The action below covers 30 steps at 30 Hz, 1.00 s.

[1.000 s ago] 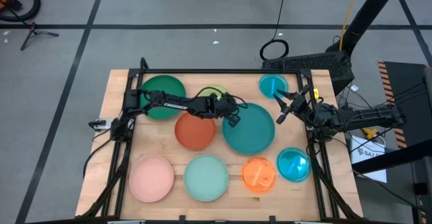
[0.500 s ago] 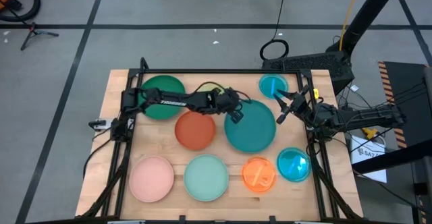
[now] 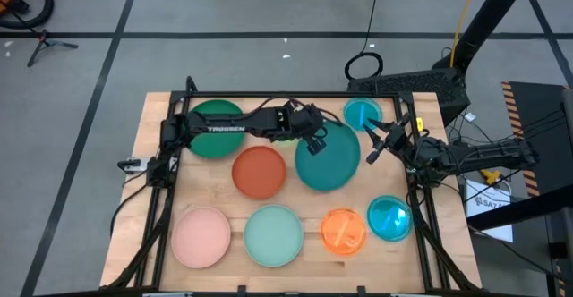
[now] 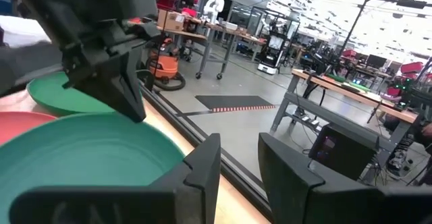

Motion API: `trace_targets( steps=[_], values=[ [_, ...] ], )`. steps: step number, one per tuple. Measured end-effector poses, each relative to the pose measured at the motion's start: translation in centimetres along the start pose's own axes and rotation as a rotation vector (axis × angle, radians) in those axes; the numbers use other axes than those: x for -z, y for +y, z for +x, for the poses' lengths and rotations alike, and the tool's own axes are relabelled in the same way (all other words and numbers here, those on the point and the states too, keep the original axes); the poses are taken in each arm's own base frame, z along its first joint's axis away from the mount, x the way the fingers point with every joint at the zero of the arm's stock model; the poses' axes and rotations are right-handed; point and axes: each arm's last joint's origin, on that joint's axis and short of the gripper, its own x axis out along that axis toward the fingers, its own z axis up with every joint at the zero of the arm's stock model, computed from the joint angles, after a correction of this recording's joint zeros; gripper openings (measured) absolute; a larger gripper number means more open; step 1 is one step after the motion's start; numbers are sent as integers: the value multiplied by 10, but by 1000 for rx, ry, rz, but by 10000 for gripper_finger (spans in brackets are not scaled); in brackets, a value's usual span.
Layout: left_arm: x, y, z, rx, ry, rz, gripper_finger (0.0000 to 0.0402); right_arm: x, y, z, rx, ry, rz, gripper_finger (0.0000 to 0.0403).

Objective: Stack plastic plates
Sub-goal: Stack the dark blue plate on top of the dark green plate

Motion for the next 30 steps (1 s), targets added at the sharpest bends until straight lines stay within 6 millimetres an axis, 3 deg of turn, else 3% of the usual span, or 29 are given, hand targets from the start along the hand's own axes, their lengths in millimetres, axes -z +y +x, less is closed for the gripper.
trace_targets(
  steps=[5,16,25,30],
  values=[
    [7,-2,8,-9,34,-19,4,0,0,0,-1,0,0,93],
    [37,-17,60,-39,144,-25,4,0,0,0,-2,0,1,93],
    [40,-16,66,-22,164,-53,7,0,0,0,-2,0,1,93],
    [37,-3,72,100,212,-70,44,0,0,0,-2,0,1,93]
  ],
)
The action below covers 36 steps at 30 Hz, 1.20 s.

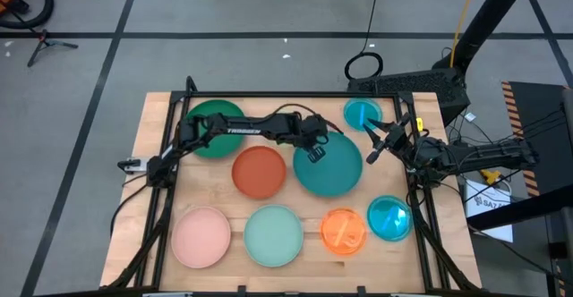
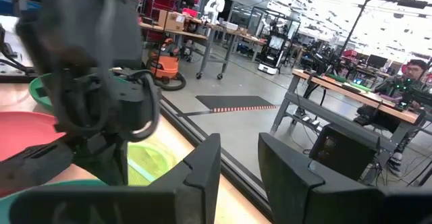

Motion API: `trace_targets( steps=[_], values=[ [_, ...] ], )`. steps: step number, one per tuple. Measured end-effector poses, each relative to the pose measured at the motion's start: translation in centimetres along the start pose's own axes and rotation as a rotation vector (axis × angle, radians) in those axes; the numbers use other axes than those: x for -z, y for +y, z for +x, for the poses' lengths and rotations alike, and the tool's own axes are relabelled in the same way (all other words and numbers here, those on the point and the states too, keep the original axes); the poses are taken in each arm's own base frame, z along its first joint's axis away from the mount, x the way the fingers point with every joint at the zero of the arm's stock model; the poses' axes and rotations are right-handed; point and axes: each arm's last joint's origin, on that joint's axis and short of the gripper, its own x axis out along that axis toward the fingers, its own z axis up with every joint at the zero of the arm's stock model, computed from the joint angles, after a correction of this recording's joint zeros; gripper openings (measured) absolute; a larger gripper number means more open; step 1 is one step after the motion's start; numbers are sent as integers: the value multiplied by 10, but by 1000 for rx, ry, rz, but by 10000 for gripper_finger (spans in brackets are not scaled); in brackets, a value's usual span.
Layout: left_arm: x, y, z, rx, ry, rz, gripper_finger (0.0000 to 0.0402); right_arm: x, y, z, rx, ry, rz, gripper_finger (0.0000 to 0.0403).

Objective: Stack plastic plates
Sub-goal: Stack the dark blue plate on top of the dark green plate

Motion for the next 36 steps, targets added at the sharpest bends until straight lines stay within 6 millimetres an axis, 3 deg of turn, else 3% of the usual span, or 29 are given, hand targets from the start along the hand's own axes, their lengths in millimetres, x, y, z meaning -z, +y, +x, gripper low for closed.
trace_targets(
  steps=[8,13,16,36],
  values=[
    [-8,25,5,44,16,-3,153,0,0,0,0,0,0,93],
    [-7,36,16,43,38,-52,230,0,0,0,0,0,-1,93],
    [-8,37,20,43,28,-59,257,0,0,0,0,1,-5,93],
    [0,33,41,42,50,-20,266,1,0,0,0,8,-13,93]
  ],
)
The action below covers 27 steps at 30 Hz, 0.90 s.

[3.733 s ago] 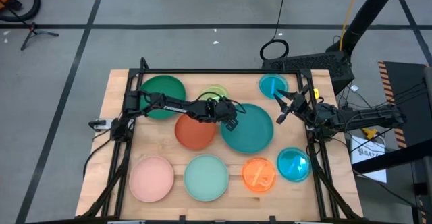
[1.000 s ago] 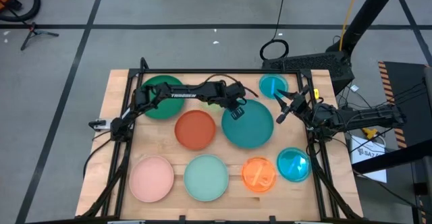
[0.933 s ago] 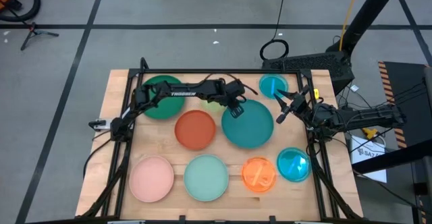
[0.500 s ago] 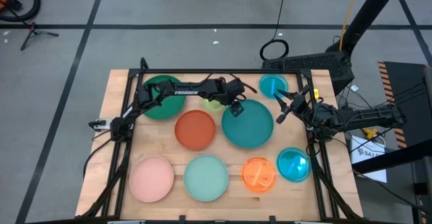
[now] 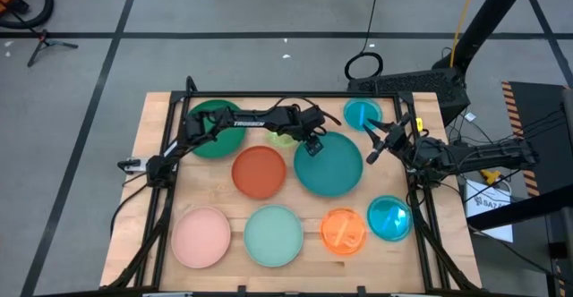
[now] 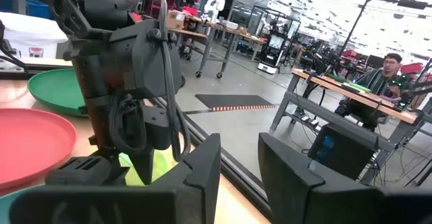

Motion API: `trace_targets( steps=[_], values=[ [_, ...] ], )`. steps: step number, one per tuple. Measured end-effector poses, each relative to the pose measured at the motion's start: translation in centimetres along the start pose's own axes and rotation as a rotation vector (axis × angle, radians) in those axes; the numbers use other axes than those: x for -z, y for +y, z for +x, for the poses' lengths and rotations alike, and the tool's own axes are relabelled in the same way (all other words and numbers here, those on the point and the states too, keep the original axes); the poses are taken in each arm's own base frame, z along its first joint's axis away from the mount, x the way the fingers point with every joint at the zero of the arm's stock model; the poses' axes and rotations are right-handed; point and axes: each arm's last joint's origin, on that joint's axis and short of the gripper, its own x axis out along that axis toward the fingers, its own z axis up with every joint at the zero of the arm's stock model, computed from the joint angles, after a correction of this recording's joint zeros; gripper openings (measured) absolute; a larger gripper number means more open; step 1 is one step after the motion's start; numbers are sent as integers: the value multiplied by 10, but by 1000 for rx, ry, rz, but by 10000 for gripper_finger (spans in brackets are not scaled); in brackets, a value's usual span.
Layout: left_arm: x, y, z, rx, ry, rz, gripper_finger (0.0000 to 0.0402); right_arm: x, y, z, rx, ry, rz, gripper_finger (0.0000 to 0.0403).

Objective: Stack plastic plates
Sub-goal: Stack the dark blue plate on top of the dark green plate

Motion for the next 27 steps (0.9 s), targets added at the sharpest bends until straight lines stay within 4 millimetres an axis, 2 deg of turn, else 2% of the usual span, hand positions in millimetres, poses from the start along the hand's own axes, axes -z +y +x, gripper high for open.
trace_targets(
  steps=[9,15,20,27],
  values=[
    [9,-12,12,6,27,26,266,1,0,0,0,6,-7,93],
    [11,-19,12,13,27,42,258,1,0,0,0,7,-8,93],
    [13,-23,11,16,29,47,210,1,0,0,0,7,-8,93],
    [13,-23,11,10,25,15,109,1,0,0,0,8,-8,93]
  ],
)
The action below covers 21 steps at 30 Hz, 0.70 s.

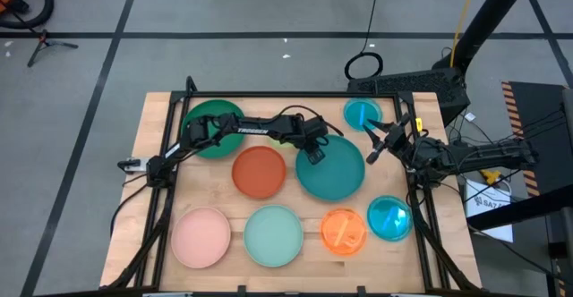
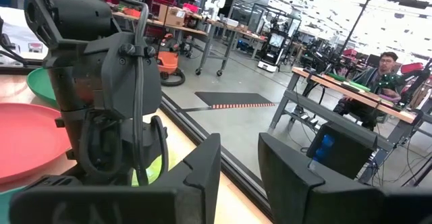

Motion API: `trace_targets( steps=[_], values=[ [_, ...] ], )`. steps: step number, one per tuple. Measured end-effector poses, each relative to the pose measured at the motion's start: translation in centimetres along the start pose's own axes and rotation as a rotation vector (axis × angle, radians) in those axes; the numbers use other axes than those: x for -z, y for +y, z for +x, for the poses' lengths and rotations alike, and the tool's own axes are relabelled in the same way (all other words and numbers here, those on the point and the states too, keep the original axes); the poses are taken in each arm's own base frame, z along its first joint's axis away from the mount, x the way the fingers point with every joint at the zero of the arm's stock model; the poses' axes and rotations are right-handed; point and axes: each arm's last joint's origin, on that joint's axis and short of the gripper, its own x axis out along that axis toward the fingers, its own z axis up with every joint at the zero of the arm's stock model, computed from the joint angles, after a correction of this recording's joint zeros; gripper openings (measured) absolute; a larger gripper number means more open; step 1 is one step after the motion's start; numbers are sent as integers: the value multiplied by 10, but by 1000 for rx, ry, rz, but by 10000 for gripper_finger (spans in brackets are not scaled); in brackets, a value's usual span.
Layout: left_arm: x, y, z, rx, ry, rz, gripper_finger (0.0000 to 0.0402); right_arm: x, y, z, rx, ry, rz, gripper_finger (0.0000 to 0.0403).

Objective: Stack plastic plates
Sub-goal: Stack the dark blue plate on top of the dark green plate

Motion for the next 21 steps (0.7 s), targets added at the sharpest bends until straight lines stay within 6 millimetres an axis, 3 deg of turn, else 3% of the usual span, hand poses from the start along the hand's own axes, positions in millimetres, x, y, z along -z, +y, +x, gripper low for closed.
trace_targets(
  steps=[7,14,21],
  values=[
    [-6,-2,-2,31,-41,-55,14,0,0,0,0,0,0,93],
    [-16,-5,-11,43,-91,-10,13,1,0,0,-1,7,-10,93],
    [-47,-9,-53,9,-128,97,11,1,0,0,-1,8,-10,93]
  ],
)
